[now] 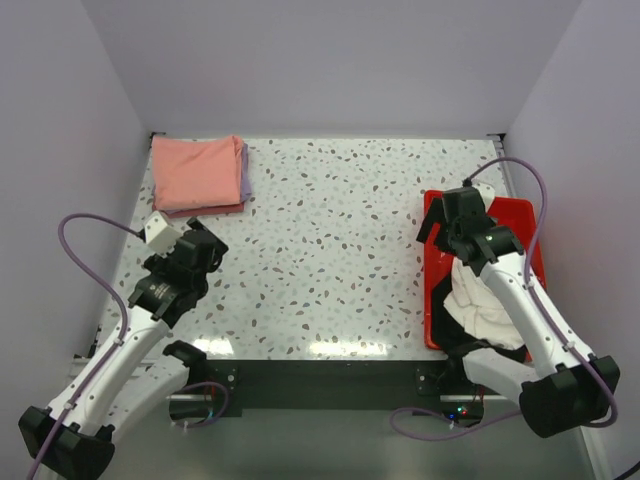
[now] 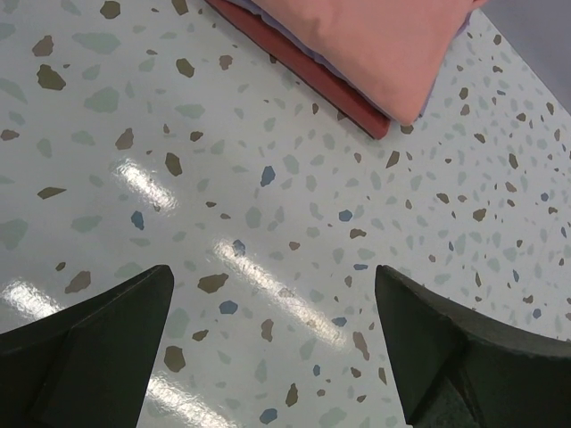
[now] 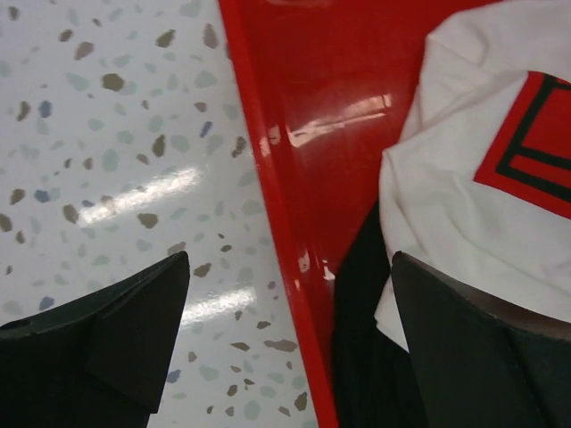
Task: Fold and stack the t-shirts
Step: Grab the tshirt from the pile
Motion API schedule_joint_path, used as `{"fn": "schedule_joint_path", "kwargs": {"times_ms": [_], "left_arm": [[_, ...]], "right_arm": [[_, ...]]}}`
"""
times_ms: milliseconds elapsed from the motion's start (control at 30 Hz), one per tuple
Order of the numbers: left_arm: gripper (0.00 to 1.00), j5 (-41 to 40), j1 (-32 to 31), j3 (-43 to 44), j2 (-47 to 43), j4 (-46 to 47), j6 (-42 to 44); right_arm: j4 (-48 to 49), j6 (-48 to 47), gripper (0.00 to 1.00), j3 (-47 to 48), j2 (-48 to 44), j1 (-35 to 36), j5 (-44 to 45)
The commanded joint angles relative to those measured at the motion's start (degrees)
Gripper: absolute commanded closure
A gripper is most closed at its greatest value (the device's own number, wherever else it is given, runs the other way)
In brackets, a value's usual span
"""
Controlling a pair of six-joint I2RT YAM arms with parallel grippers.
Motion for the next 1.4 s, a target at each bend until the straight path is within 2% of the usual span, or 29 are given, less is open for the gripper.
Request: {"fn": "schedule_joint_path", "kwargs": {"times_ms": [0,100,300,367,600,767,900,1000,1033,1133,1233,1333,1367], "left_arm": [[0.0,-0.32,-0.16,1.74,0.37,1.82,1.08],[0.0,-0.06,-0.16,1.57,0.55,2.09,1.43],[0.0,0.73,-0.25,1.48,0.81,2.7,1.61],[0.0,1.35,-0.16,1.13,0.9,3.31,2.14],[0.0,4.77,-0.16,1.3,2.12,6.3,4.86],[0.0,7.15,-0.16,1.56,4.15,7.54,6.0],[0.0,8.12,-0.16,1.66,5.55,7.53,6.09],[0.0,8.91,-0.16,1.04,5.99,8.67,6.79],[0.0,9.34,-0.16,0.95,6.08,8.85,6.88],[0.0,11.45,-0.25,0.95,6.52,10.17,7.85],[0.0,12.69,-0.16,0.43,6.87,11.14,8.29],[0.0,12.86,-0.16,0.16,7.22,11.32,8.38],[0.0,12.86,-0.16,0.42,7.31,10.88,8.38]], "right_arm": [[-7.49,0.29,0.01,1.64,1.61,-5.37,2.05],[-8.19,-1.38,0.01,0.67,2.92,-10.03,1.33],[-11.09,-3.05,0.01,0.58,3.9,-16.01,7.65],[-10.75,-3.49,0.01,-0.12,2.84,-20.39,9.51],[-8.55,-3.85,0.01,0.67,0.47,-36.74,4.07],[-3.45,0.28,0.01,-4.51,-1.29,-46.24,2.21],[-3.71,0.03,0.02,-6.53,-2.25,-48.98,3.0],[-4.5,1.42,0.07,-7.32,-4.36,-49.42,4.58],[-4.15,1.87,0.13,-7.85,-5.24,-49.42,5.46],[-1.87,2.31,0.15,-11.1,-7.88,-49.51,7.48],[-2.22,2.83,0.17,-11.81,-6.57,-49.6,8.11],[-0.64,2.92,0.26,-12.07,-5.51,-49.6,8.63],[-0.46,2.84,0.35,-11.99,-5.16,-49.68,9.67]]}}
